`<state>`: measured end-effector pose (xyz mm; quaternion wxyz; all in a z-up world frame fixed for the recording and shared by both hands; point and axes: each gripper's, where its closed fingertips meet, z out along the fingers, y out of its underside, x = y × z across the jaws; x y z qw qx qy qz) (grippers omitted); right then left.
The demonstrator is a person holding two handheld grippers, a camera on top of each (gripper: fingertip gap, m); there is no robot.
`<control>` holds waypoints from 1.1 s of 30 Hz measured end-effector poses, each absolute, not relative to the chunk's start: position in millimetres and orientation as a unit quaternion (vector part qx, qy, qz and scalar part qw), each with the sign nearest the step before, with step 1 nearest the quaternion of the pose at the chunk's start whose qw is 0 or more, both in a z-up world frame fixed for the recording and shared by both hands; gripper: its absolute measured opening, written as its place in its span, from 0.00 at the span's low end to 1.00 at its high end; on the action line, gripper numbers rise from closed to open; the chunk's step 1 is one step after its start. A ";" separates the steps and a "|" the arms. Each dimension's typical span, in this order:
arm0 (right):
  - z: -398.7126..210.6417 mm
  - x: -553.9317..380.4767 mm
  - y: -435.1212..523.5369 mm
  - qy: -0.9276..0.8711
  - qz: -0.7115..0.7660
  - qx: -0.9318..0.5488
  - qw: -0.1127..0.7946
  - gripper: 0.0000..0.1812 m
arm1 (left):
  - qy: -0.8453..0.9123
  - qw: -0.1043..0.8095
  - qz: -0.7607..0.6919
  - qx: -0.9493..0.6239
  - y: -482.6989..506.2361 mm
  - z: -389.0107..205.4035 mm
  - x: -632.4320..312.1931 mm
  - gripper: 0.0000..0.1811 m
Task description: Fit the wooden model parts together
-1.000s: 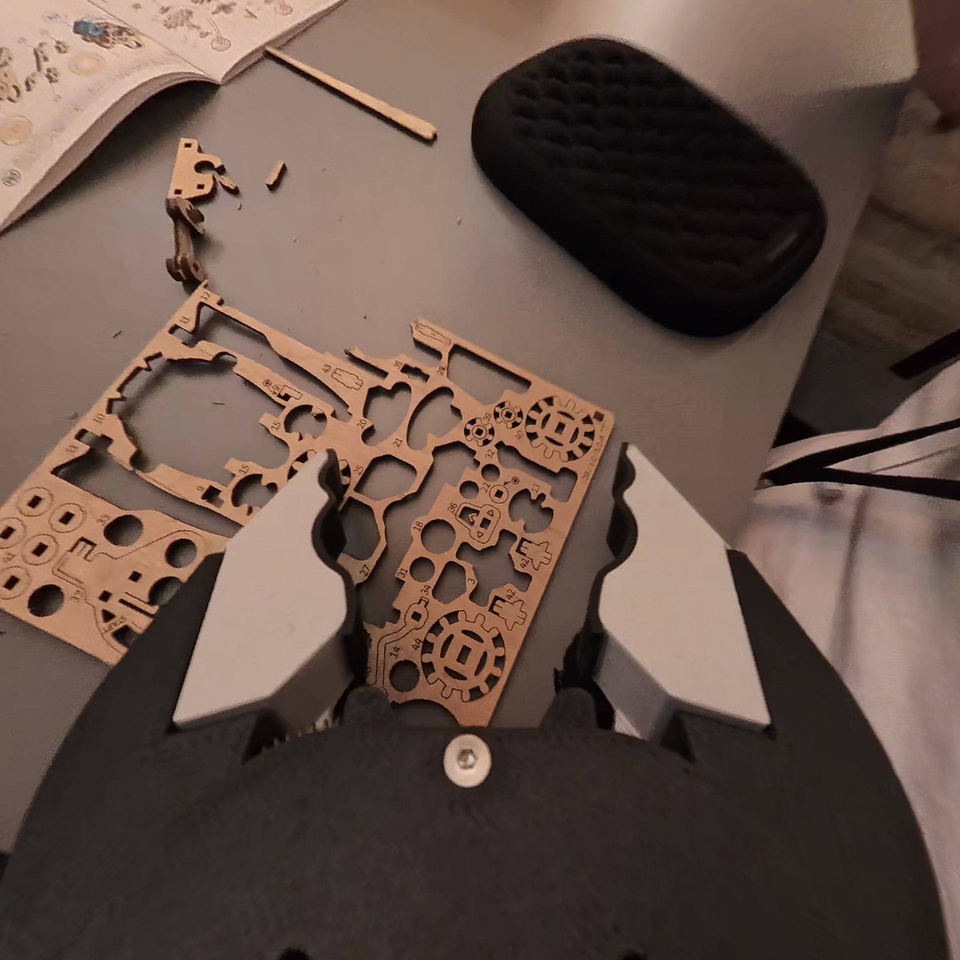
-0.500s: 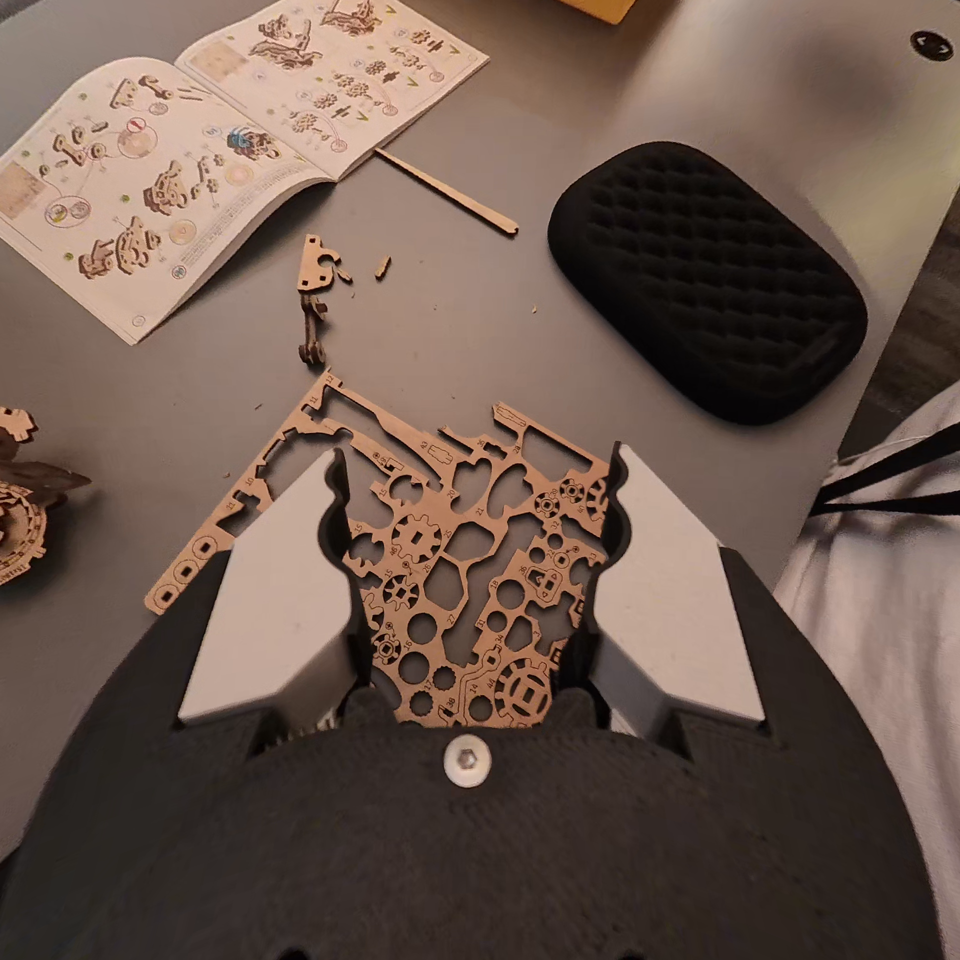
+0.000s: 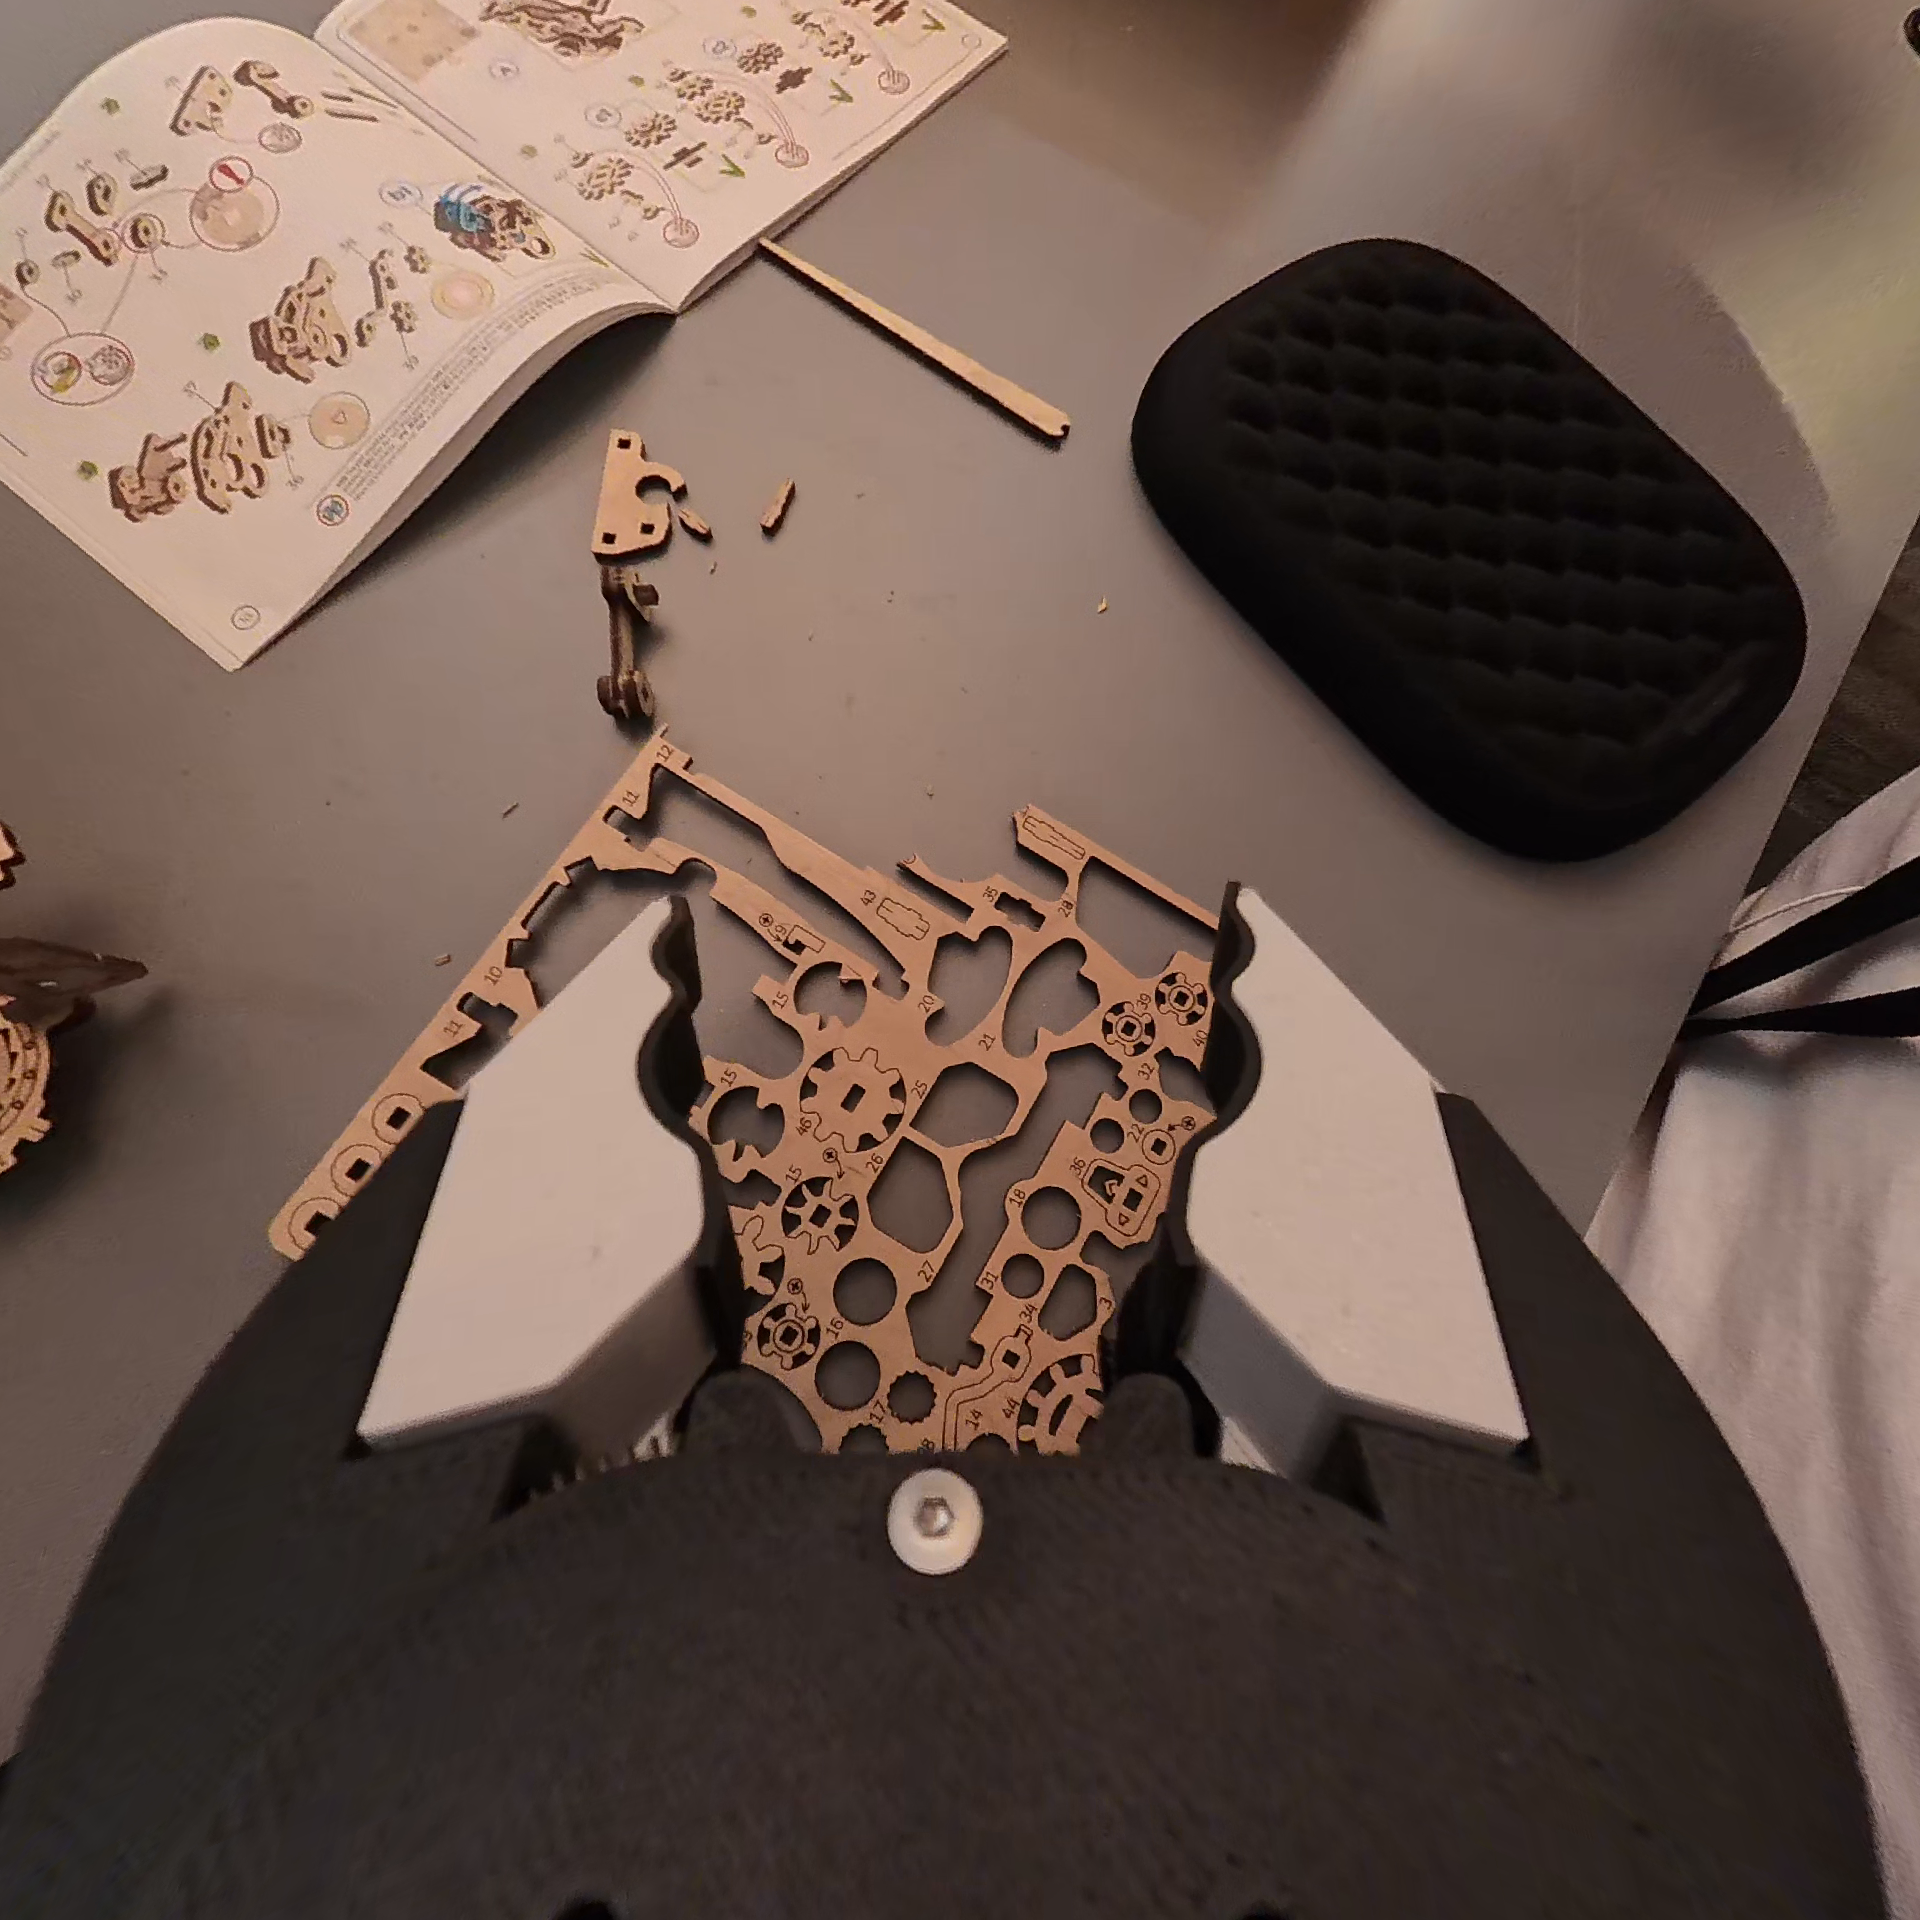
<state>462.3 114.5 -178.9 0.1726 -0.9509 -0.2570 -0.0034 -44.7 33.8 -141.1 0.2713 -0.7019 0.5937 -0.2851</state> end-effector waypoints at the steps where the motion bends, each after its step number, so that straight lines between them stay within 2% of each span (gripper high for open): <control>1: -174.2 462.7 113.8 -0.257 -0.012 -0.950 0.179 0.00 | 0.593 0.271 -0.286 -0.702 33.9 -141.4 -45.4 0.54; 5: -138.4 462.5 105.5 -0.273 -0.070 -0.939 0.196 0.00 | 0.593 0.271 -0.287 -0.702 34.4 -141.4 -48.3 0.54; 9: -62.1 458.9 92.1 -0.271 -0.180 -0.922 0.208 0.00 | 0.589 0.276 -0.290 -0.702 34.3 -139.6 -51.6 0.54; 11: -11.3 428.2 89.9 -0.273 -0.208 -0.905 0.250 0.00 | 0.586 0.281 -0.293 -0.701 33.3 -137.5 -53.8 0.54; 14: 28.2 313.9 95.4 -0.315 -0.122 -0.880 0.333 0.00 | 0.580 0.296 -0.295 -0.699 30.7 -134.2 -59.8 0.54; 16: 18.9 229.5 100.6 -0.352 -0.070 -0.863 0.356 0.00 | 0.573 0.305 -0.294 -0.701 28.3 -134.3 -67.6 0.54; 22: -94.6 59.5 89.3 -0.473 -0.014 -0.845 0.249 0.00 | 0.528 0.306 -0.316 -0.727 22.1 -141.8 -95.5 0.53; 28: -154.0 18.3 84.9 -0.514 -0.014 -0.839 0.176 0.00 | 0.526 0.310 -0.329 -0.721 17.3 -140.0 -109.8 0.52; 33: -170.1 11.9 89.7 -0.528 -0.018 -0.834 0.161 0.00 | 0.539 0.301 -0.347 -0.706 9.3 -144.1 -101.5 0.51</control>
